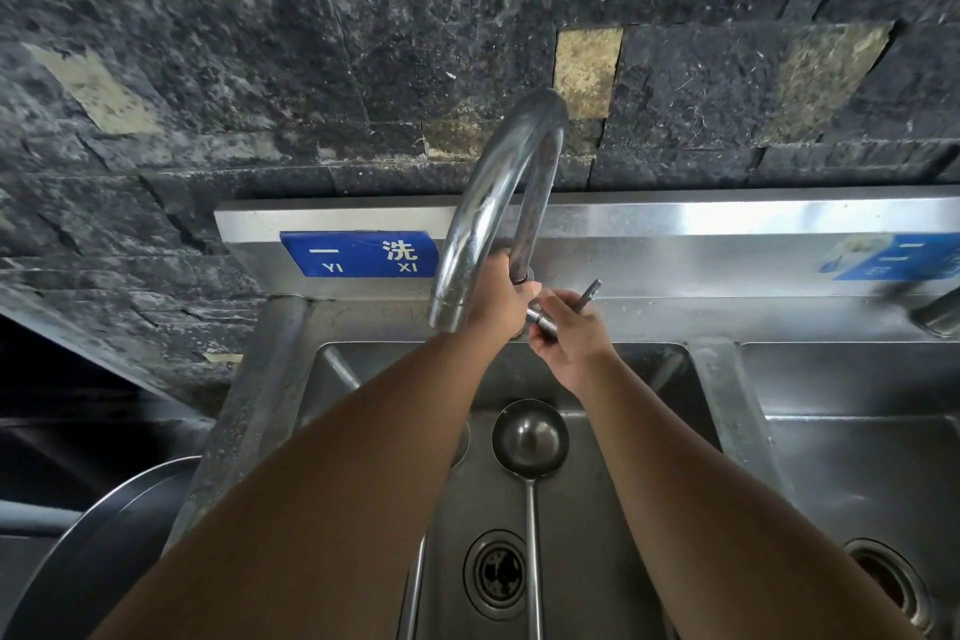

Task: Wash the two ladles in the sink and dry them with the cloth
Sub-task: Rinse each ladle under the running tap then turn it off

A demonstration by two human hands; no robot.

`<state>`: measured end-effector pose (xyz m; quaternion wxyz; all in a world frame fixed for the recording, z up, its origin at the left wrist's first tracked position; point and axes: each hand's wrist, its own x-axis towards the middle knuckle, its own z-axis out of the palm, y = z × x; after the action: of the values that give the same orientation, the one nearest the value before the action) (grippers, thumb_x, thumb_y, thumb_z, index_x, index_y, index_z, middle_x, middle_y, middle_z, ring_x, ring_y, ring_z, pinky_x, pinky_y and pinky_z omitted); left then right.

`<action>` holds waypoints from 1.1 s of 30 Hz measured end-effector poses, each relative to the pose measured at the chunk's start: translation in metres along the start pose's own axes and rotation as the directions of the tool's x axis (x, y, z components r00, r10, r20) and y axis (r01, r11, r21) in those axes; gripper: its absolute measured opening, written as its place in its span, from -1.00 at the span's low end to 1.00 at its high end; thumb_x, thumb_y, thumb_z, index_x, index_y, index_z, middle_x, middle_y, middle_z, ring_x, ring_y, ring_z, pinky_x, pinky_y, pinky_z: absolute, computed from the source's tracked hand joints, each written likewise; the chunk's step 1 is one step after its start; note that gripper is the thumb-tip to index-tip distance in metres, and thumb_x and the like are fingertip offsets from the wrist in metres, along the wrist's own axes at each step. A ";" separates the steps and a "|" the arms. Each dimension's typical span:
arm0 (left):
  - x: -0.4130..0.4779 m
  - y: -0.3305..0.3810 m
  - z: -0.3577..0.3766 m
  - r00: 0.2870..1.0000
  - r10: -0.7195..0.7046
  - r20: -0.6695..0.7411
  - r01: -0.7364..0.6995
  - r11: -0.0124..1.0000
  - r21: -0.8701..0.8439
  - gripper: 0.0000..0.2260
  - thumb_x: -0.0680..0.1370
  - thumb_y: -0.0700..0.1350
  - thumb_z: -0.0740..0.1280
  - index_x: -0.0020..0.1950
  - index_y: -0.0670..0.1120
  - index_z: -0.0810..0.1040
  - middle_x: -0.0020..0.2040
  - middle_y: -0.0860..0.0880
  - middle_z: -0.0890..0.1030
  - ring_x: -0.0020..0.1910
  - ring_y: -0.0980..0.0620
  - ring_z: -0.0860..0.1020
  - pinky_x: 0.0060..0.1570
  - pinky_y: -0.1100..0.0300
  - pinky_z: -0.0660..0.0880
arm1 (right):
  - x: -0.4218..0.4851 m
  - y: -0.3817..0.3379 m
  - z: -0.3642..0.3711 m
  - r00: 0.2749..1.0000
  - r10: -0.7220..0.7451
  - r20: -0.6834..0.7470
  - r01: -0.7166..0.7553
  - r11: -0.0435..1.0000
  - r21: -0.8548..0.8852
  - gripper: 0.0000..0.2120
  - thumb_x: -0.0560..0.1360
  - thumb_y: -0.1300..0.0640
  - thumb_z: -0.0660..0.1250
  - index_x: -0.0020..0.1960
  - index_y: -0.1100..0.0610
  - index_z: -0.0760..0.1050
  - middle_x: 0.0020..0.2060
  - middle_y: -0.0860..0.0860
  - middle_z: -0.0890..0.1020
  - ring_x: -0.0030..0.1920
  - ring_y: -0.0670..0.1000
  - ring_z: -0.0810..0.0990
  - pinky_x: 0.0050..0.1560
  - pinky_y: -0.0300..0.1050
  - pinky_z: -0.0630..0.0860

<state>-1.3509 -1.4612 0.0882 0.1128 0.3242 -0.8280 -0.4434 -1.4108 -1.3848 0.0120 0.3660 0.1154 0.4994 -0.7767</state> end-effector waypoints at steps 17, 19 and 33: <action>-0.004 0.002 -0.002 0.999 -0.024 0.036 0.027 0.996 -0.088 -0.78 0.59 -0.27 0.30 0.23 -0.26 0.47 -0.04 -0.05 0.48 -0.21 0.14 0.43 -0.38 0.67 0.29 | 0.003 0.001 0.001 0.999 0.006 -0.035 -0.006 1.000 0.000 -0.92 0.54 0.26 0.35 -0.11 0.15 0.48 -0.10 0.14 0.58 -0.12 0.04 0.52 -0.23 -0.18 0.51; -0.002 -0.001 0.000 0.999 -0.019 0.047 0.024 0.994 -0.105 -0.79 0.59 -0.29 0.29 0.23 -0.26 0.47 -0.10 -0.02 0.46 -0.31 0.26 0.37 -0.39 0.67 0.29 | 0.003 0.001 0.001 1.000 0.013 -0.029 -0.013 1.000 -0.001 -0.92 0.54 0.26 0.35 -0.10 0.15 0.47 -0.09 0.15 0.58 -0.11 0.05 0.52 -0.23 -0.18 0.51; -0.037 -0.017 -0.006 0.973 -0.192 0.131 0.216 0.955 -0.204 -0.61 0.63 -0.15 0.26 0.42 -0.27 0.34 0.34 -0.17 0.48 0.24 -0.10 0.51 -0.20 0.35 0.44 | -0.018 0.020 -0.008 0.998 0.057 -0.007 -0.057 0.971 -0.234 -0.70 0.53 0.03 0.38 0.18 0.18 0.51 -0.04 0.10 0.65 -0.09 0.06 0.67 -0.02 0.01 0.62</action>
<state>-1.3120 -1.4481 0.0817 0.0555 0.3689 -0.7417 -0.5574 -1.3857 -1.3746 0.0041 0.3990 0.0859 0.5841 -0.7016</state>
